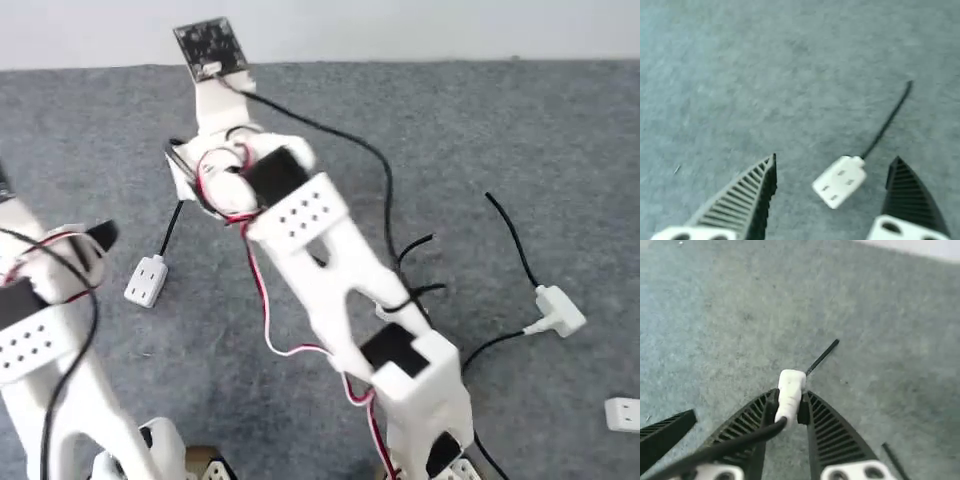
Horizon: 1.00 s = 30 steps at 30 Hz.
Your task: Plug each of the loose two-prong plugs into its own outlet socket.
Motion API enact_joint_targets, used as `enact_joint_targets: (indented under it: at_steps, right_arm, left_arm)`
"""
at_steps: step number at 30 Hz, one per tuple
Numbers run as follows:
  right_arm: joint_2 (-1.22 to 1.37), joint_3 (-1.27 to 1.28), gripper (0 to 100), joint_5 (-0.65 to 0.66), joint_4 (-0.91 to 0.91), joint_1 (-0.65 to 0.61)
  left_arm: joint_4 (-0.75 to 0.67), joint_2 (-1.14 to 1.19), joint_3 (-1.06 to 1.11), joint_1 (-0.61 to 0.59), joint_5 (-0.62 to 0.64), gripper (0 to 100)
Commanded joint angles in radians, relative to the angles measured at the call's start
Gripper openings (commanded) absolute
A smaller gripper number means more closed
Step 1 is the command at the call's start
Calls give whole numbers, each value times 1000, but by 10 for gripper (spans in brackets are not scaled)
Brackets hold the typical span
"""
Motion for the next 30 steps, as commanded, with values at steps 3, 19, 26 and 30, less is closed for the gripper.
enact_joint_targets:
  at_steps: [3, 19, 26, 30]
  right_arm:
    - [47, -6, 8, -34, -28, -71]
    - [179, -8, 7, -345, -36, -136]
    - [348, -55, 7, -445, -180, -185]
    - [404, -207, 7, -416, -105, -206]
  left_arm:
    - [3, 63, -56, -204, 21, 346]
    - [5, 61, -45, -448, 146, 346]
    - [5, 61, -45, -453, 150, 346]
    - [5, 61, -44, -454, 149, 346]
